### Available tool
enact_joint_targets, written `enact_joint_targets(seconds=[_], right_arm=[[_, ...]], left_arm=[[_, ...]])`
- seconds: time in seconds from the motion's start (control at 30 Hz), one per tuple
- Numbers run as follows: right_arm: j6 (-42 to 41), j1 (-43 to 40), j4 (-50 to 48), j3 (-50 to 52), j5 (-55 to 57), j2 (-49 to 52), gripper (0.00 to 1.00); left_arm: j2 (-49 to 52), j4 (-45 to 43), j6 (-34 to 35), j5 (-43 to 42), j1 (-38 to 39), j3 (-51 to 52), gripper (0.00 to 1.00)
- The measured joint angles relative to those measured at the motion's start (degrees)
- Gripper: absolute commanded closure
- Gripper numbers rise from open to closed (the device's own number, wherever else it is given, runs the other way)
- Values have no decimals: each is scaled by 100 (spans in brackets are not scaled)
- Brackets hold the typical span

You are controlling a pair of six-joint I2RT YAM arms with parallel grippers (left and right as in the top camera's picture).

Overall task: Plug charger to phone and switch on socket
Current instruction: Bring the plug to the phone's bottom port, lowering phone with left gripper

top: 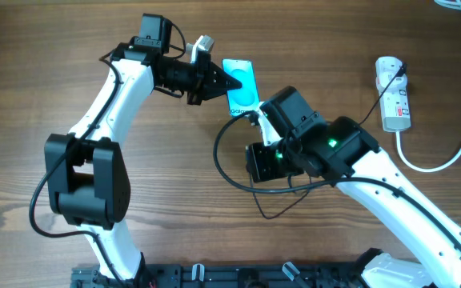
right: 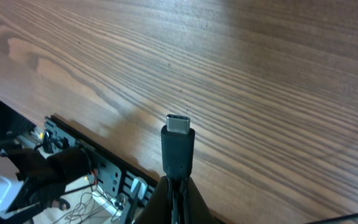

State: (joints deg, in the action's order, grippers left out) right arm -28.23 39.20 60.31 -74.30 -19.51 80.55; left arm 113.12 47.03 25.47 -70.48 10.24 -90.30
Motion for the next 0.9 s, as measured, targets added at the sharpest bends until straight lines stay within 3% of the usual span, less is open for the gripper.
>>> enact_joint_targets(seconds=[0.6, 0.9], right_arm=[[-258, 0, -514, 0, 282, 540, 95], [-282, -2, -734, 0, 461, 592, 95]], left_arm=[[0, 114, -833, 166, 0, 0, 96], [0, 531, -1585, 166, 0, 0, 96]])
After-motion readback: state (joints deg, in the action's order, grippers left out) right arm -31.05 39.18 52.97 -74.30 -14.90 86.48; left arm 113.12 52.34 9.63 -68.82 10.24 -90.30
